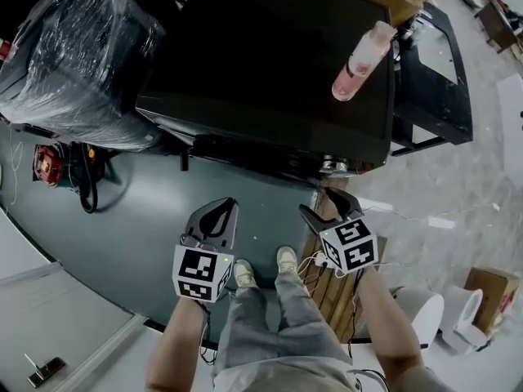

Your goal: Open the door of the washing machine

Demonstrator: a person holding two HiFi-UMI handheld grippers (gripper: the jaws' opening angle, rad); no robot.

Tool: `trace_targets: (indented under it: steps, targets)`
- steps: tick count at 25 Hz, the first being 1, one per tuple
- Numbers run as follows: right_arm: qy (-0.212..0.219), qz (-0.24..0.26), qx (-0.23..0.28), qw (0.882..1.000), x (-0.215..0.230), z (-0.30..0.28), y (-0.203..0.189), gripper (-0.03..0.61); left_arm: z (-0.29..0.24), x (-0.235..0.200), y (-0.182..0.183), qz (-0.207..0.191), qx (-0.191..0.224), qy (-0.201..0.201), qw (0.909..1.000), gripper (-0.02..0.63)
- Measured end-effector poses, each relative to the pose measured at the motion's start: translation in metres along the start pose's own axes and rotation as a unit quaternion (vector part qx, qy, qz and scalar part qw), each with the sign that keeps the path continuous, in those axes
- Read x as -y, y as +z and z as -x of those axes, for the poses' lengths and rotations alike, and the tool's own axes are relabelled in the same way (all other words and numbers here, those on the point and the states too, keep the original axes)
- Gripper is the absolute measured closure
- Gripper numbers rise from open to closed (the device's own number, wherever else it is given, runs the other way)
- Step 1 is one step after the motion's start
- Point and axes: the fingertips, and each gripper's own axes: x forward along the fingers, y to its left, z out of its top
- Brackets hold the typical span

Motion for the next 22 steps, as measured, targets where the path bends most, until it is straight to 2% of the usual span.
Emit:
trace_targets:
  steps: [9, 12, 14, 18, 22]
  targets:
    - [0.018, 0.018, -0.046, 0.999, 0.029, -0.058, -0.041, 0.268, -0.055, 0.000, -0.041, 0.011, -0.036, -0.009, 0.9992, 0.583]
    - [0.022, 0.021, -0.054, 0.998, 0.035, -0.074, -0.048, 0.279, -0.063, 0.004, -0.051, 0.002, -0.050, -0.027, 0.9984, 0.583]
    - [0.023, 0.023, -0.059, 0.998, 0.039, -0.085, -0.053, 0.309, -0.068, 0.005, -0.058, 0.006, -0.054, -0.034, 0.9980, 0.583]
    - [0.021, 0.023, -0.072, 0.997, 0.044, -0.103, -0.066, 0.313, -0.078, 0.006, -0.076, 0.008, -0.063, -0.032, 0.9974, 0.583]
    - [0.023, 0.046, -0.086, 0.995, 0.045, -0.119, -0.077, 0.319, -0.081, 0.005, -0.085, 0.019, -0.064, -0.033, 0.9972, 0.583]
